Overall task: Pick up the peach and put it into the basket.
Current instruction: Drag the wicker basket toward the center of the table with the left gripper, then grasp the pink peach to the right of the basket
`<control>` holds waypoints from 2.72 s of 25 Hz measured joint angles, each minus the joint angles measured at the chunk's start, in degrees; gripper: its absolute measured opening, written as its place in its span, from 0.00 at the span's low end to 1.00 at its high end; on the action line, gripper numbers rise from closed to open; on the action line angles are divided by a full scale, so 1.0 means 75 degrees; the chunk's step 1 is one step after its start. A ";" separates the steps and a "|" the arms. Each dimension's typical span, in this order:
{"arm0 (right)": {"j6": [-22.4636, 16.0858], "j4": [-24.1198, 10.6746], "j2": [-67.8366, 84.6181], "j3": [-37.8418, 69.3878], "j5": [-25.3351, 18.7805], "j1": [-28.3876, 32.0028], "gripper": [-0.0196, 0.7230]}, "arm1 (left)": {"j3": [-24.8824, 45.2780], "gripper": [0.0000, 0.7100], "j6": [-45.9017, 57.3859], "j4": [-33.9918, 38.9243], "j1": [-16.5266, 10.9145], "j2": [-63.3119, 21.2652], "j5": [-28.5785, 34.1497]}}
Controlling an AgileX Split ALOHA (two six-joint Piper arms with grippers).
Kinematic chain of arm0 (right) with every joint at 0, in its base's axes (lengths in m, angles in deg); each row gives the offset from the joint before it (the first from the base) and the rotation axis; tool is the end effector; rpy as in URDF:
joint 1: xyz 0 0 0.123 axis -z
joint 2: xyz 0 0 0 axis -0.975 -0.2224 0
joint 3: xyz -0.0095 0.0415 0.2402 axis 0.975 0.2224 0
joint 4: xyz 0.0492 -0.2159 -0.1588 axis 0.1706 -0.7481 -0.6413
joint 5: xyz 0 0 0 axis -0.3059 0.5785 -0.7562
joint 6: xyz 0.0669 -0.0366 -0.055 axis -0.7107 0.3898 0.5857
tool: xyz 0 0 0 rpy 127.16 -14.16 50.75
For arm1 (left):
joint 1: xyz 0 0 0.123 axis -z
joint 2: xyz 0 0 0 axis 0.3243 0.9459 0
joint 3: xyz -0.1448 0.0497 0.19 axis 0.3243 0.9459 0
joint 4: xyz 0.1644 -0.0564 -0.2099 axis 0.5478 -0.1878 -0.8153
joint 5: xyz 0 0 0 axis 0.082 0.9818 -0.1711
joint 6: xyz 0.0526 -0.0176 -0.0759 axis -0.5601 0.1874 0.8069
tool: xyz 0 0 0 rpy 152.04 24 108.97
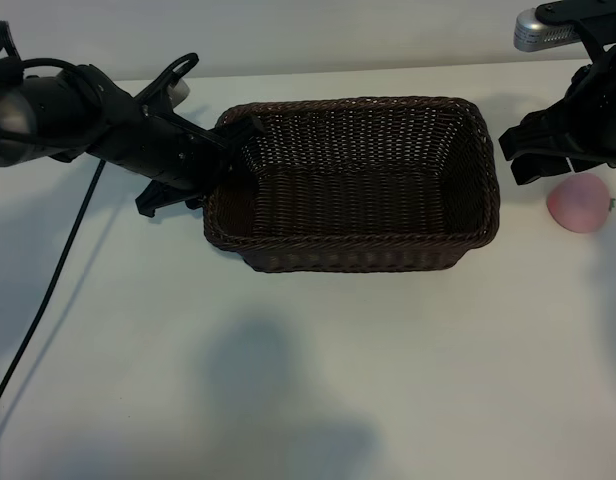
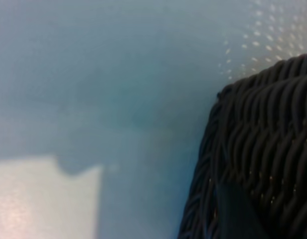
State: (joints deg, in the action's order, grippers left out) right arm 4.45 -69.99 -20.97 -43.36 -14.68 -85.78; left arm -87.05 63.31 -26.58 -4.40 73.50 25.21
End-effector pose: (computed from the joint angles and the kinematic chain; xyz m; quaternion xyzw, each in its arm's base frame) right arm 0.3378 0.0647 0.2127 -0.1010 0.9767 0.0802 0.1713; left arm 0.3834 -0.1270 0.0830 -0.1820 0.9372 -0.2456 0.1678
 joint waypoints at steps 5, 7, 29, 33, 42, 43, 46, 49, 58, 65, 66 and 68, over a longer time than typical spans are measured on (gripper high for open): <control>0.0008 0.0000 0.0000 0.0000 0.0000 0.0000 0.81 | -0.0040 0.45 0.0000 -0.0064 0.0157 0.0033 -0.0111; 0.0008 0.0000 0.0000 0.0000 0.0000 0.0000 0.81 | -0.0040 0.45 0.0000 -0.0106 0.0164 0.0033 -0.0129; 0.0008 0.0000 0.0000 0.0000 -0.0043 0.0000 0.81 | -0.0047 0.96 0.0674 0.2148 0.0164 -0.1610 0.0792; 0.0008 0.0000 0.0000 0.0000 -0.0050 0.0000 0.81 | -0.0593 0.94 0.1141 0.3447 0.0164 -0.1859 0.1738; 0.0008 0.0000 0.0000 0.0000 -0.0050 0.0000 0.81 | -0.2643 0.86 0.0941 0.5206 -0.0362 -0.1929 0.4692; 0.0008 0.0000 0.0000 0.0000 -0.0050 0.0000 0.81 | -0.2718 0.85 0.0831 0.5290 -0.0523 -0.1986 0.4880; 0.0008 0.0000 0.0000 0.0000 -0.0050 0.0000 0.81 | -0.2737 0.84 0.0454 0.5310 -0.1112 -0.2257 0.5241; 0.0008 0.0000 0.0000 0.0000 -0.0050 0.0000 0.81 | -0.2737 0.84 0.0243 0.5296 -0.1774 -0.2674 0.5553; 0.0008 0.0000 0.0000 0.0000 -0.0072 0.0000 0.81 | -0.2579 0.84 -0.0323 0.5325 -0.2669 -0.4864 0.5713; 0.0008 0.0000 0.0000 0.0000 -0.0103 0.0000 0.81 | -0.0891 0.84 -0.0552 0.5386 -0.2669 -0.7519 0.5690; 0.0008 0.0000 0.0000 0.0000 -0.0109 0.0000 0.81 | -0.0552 0.84 -0.0554 0.5405 -0.2669 -0.7903 0.5690; 0.0008 0.0000 0.0000 0.0000 -0.0136 0.0000 0.81 | 0.0092 0.84 -0.0554 0.5412 -0.2675 -0.8676 0.5690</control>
State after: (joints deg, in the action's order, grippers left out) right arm 4.51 -69.99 -20.97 -43.36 -15.70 -85.78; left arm -86.36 59.15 14.01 -24.46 8.43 67.88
